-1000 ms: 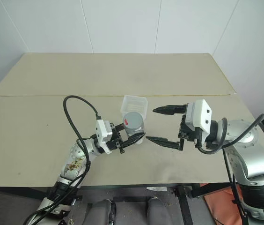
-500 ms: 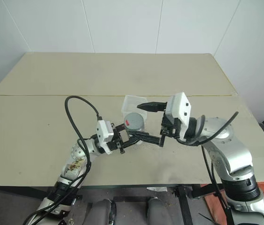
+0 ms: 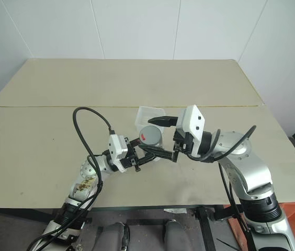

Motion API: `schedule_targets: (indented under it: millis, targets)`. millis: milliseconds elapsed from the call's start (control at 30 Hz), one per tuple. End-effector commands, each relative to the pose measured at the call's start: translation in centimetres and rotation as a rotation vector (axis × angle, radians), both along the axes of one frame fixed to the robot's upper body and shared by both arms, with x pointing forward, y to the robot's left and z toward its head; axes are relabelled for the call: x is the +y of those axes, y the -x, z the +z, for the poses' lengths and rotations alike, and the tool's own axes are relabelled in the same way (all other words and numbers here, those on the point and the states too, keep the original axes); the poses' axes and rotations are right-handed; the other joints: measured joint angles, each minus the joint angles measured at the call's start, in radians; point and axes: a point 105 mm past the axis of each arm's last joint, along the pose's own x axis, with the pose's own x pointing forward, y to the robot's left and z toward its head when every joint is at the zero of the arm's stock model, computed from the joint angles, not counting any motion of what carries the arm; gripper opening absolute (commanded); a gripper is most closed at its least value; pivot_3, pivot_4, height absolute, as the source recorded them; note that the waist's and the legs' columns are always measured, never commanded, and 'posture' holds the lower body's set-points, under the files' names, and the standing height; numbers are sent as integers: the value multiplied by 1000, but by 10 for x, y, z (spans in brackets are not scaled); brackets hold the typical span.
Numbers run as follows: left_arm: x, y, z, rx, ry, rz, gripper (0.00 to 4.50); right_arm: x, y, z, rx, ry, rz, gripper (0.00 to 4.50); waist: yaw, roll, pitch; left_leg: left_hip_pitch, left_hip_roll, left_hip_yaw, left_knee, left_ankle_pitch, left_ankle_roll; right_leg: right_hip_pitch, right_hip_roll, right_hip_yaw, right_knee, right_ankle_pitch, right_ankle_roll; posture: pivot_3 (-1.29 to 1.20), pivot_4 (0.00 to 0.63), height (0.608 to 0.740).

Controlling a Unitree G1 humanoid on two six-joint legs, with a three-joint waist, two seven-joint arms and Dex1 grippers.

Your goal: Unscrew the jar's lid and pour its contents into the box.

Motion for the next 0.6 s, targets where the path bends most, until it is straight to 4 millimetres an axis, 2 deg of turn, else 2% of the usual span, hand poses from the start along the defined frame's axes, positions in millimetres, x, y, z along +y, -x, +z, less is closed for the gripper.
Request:
schedule_targets:
  millis: [33, 67, 300, 600]
  targets:
    - [-2, 3, 6, -40, 9, -10, 2000, 0, 1, 7, -39, -10, -8, 2928, 0, 0, 0, 0, 0, 0, 0, 0, 0, 0, 0, 0, 0, 0, 0, 0, 150, 740]
    - [-2, 3, 6, -39, 9, -10, 2000, 0, 1, 7, -40, -7, -10, 2762, 0, 0, 0, 0, 0, 0, 0, 0, 0, 0, 0, 0, 0, 0, 0, 0, 150, 740]
    - [-2, 3, 4, -38, 4, -11, 2000, -1, 2, 7, -40, -11, -12, 2762, 0, 0, 0, 0, 0, 0, 0, 0, 0, 0, 0, 0, 0, 0, 0, 0, 150, 740]
    - [-2, 4, 2, -55, -14, -16, 2000, -9, 7, 33, 107, -202, 48, 2762, 0, 0, 0, 0, 0, 0, 0, 0, 0, 0, 0, 0, 0, 0, 0, 0, 150, 740]
